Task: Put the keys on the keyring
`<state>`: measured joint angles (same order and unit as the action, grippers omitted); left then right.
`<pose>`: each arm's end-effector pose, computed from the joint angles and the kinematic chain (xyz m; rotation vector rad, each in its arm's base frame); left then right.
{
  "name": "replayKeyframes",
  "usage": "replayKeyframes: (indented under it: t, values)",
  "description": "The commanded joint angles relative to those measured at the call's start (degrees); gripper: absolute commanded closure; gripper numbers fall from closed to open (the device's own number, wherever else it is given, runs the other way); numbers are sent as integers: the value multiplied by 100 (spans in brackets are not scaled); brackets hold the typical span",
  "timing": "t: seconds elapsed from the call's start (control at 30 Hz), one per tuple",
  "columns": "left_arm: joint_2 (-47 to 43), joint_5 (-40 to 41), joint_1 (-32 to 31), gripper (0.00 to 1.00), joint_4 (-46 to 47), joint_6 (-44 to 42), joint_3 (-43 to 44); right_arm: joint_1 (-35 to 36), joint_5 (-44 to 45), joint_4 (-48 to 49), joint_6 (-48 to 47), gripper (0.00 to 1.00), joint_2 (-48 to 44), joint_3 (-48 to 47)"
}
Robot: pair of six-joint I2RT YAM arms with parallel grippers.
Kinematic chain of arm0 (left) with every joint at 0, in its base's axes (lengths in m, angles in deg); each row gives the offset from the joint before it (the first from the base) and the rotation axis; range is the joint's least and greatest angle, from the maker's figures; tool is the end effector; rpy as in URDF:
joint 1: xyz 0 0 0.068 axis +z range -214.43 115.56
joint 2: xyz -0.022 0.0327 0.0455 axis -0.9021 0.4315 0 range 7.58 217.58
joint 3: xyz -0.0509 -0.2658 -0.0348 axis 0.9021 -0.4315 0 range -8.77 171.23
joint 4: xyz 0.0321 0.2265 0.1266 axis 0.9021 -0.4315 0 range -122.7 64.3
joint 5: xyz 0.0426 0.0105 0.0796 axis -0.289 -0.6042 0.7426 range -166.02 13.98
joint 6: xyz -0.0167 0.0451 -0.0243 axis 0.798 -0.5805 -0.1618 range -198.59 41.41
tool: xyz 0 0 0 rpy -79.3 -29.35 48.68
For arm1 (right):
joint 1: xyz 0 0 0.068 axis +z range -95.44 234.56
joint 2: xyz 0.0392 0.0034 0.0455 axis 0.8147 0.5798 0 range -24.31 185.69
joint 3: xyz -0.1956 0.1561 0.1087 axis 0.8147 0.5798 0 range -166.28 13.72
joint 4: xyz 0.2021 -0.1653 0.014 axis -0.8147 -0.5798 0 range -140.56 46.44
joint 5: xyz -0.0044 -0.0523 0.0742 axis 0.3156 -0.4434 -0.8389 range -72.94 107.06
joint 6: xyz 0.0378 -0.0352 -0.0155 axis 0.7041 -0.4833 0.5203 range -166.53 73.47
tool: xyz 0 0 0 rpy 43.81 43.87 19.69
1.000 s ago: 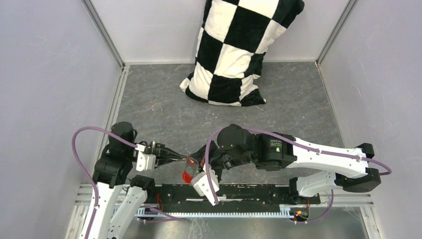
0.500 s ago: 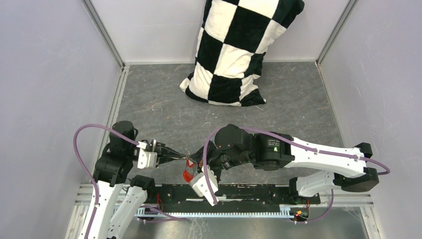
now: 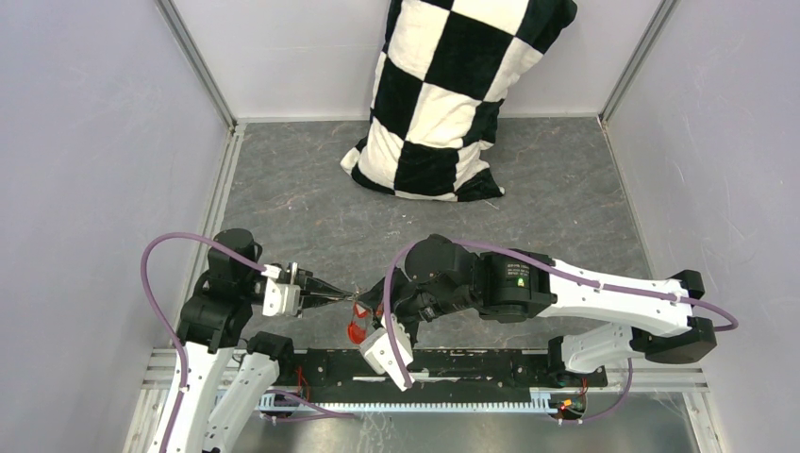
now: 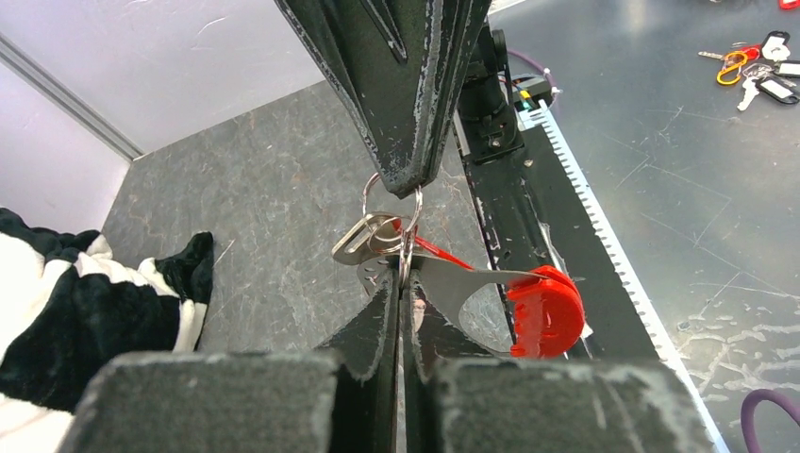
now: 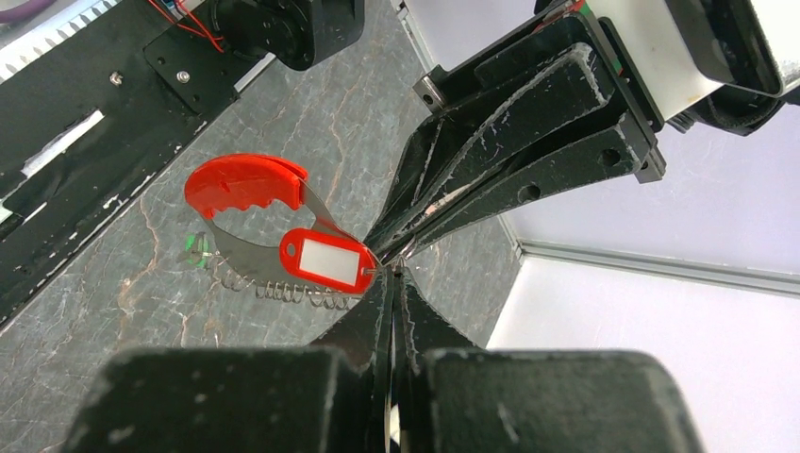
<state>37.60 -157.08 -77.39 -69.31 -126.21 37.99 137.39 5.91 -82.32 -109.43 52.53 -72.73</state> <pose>0.0698 -0.0520 0.3378 1.4716 0.9196 -0.9727 0.0290 0.2851 0.4176 -2.0344 0.5019 0.4138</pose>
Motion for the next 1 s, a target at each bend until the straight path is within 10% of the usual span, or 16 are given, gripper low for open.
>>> replayKeyframes:
  t: [0.0, 0.97]
  values:
    - [81, 11, -23, 98, 204, 193, 177, 43, -295, -1, -153, 100, 76, -257]
    - [-156, 7, -76, 98, 204, 51, 70, 41, -229, 586, 147, 100, 499, -363]
